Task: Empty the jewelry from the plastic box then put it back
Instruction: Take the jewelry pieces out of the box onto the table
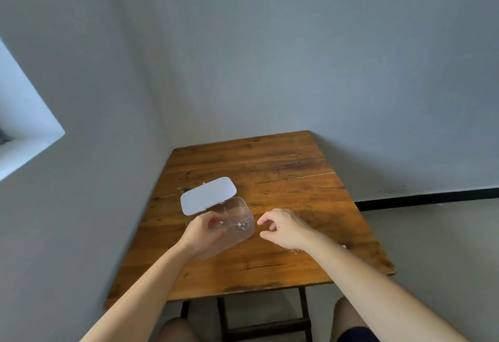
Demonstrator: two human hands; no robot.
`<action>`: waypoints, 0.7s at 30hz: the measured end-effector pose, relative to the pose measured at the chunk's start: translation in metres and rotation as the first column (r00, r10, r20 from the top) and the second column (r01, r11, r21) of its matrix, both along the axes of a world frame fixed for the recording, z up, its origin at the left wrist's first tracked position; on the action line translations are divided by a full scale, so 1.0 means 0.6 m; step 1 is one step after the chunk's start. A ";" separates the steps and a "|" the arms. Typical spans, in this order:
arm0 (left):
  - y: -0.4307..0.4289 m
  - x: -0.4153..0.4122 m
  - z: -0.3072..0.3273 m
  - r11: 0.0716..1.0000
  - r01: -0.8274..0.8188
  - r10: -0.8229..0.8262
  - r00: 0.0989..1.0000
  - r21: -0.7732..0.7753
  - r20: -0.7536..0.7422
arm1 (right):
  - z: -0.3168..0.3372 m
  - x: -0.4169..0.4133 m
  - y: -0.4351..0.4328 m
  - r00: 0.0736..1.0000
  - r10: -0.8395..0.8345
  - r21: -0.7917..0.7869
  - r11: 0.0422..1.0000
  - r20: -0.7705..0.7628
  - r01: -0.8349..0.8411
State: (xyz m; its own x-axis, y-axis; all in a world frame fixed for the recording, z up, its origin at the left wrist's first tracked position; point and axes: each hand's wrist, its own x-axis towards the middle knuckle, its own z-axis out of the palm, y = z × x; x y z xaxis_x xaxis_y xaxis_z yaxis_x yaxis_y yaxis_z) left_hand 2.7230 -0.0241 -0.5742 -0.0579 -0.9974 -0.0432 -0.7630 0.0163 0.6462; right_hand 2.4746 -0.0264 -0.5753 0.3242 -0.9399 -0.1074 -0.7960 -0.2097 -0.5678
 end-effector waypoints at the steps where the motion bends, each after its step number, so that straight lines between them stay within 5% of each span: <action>1: -0.005 0.015 -0.002 1.000 -0.010 0.010 0.999 -0.001 0.033 | -0.003 0.017 -0.007 0.999 0.041 -0.001 0.999 -0.032 -0.041; 12: -0.074 0.086 -0.024 0.988 0.118 -0.151 0.856 0.097 0.494 | -0.020 0.114 -0.090 0.853 0.247 -0.012 0.959 -0.459 -0.284; 21: -0.086 0.090 -0.060 0.980 0.155 -0.195 0.864 0.124 0.464 | -0.038 0.122 -0.102 0.840 0.274 -0.037 0.944 -0.468 -0.328</action>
